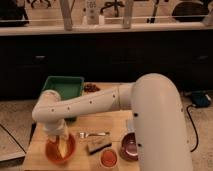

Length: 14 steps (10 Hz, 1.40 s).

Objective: Place banana in red bowl

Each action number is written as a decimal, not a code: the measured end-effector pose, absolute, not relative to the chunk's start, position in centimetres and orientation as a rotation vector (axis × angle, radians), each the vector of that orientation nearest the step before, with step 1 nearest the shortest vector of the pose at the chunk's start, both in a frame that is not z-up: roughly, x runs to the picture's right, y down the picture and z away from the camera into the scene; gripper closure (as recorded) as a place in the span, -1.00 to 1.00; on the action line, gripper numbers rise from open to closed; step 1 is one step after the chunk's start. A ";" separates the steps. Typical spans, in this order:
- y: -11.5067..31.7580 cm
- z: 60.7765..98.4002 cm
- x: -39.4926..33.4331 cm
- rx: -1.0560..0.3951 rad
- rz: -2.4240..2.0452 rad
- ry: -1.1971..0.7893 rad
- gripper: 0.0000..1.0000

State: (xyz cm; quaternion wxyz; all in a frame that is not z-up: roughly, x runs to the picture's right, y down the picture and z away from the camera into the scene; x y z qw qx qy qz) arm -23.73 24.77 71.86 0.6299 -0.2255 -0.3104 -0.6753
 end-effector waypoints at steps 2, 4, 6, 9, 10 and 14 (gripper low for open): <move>24.9 71.7 -23.9 -0.516 -1.545 -0.706 -0.60; 25.0 71.5 -24.2 -0.512 -1.541 -0.703 -0.60; 24.9 71.5 -24.2 -0.509 -1.532 -0.700 -0.60; 24.5 71.4 -24.2 -0.502 -1.514 -0.708 -0.60; 24.3 71.3 -24.2 -0.498 -1.511 -0.712 -0.60; 23.9 71.3 -24.1 -0.492 -1.502 -0.718 -0.60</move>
